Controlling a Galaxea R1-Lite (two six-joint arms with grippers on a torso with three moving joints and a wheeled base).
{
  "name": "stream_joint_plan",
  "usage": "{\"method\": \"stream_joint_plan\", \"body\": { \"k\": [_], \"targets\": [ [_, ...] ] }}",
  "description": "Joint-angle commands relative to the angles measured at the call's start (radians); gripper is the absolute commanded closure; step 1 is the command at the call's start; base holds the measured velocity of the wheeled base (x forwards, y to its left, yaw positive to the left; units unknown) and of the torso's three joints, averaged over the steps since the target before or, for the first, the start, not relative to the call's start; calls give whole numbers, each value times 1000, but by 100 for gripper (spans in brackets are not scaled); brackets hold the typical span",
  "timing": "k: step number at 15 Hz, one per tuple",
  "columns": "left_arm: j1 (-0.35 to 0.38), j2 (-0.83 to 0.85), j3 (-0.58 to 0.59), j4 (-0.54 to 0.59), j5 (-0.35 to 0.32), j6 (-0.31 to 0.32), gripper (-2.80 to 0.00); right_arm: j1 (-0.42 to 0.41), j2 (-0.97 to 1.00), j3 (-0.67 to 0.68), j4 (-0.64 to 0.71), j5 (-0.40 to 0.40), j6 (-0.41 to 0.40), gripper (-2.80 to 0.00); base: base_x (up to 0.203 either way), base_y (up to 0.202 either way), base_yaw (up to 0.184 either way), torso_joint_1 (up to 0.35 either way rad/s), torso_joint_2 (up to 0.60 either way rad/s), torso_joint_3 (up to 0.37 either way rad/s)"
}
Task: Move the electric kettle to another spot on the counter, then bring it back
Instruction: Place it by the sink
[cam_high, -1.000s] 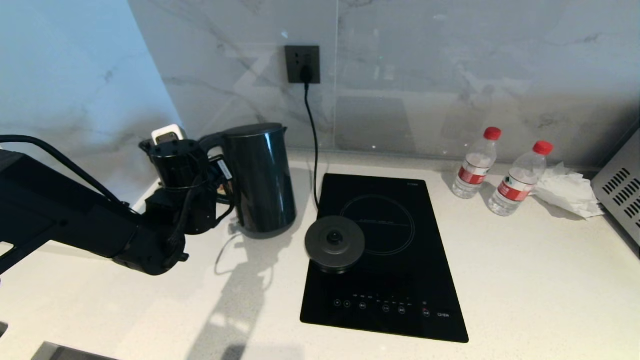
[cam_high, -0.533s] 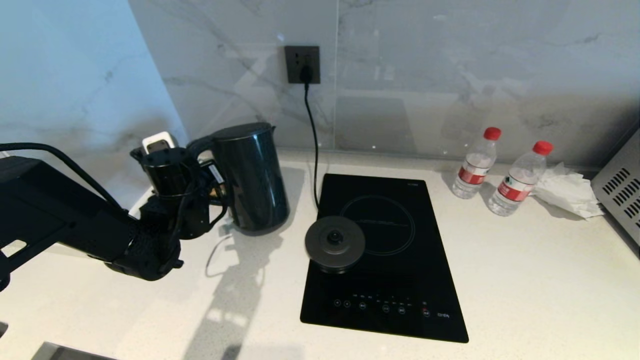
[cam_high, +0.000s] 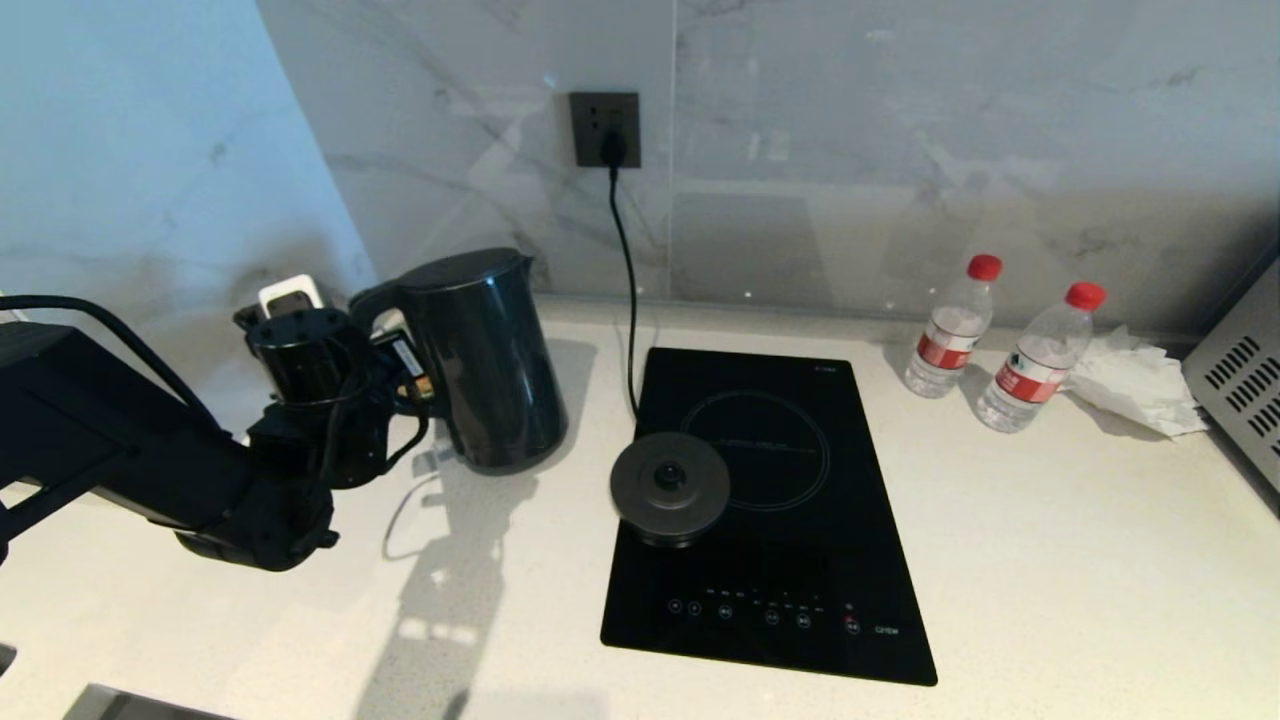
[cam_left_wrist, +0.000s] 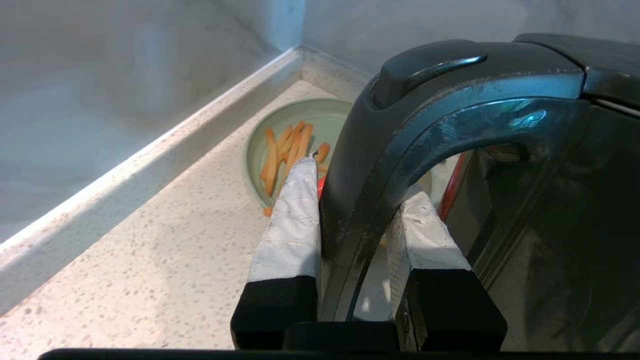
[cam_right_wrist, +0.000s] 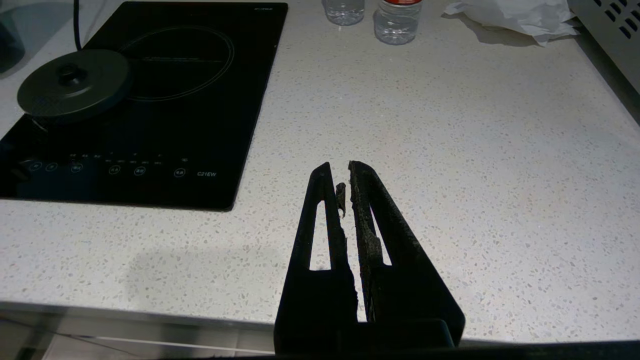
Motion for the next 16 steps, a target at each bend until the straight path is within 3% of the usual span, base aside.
{"method": "stream_joint_plan", "body": {
  "k": [1, 11, 13, 16],
  "targets": [
    [4, -4, 15, -21, 0, 1, 0, 1, 0, 1, -1, 0, 0, 0, 0, 0, 0, 0, 0, 0],
    [34, 17, 83, -98, -16, 30, 0, -1, 0, 1, -1, -1, 0, 0, 0, 0, 0, 0, 0, 0],
    [28, 21, 120, -101, -15, 83, 0, -1, 0, 0, -1, -1, 0, 0, 0, 0, 0, 0, 0, 0],
    [25, 31, 131, -103, -14, 89, 0, 0, 0, 1, -1, 0, 0, 0, 0, 0, 0, 0, 0, 0]
  ]
}}
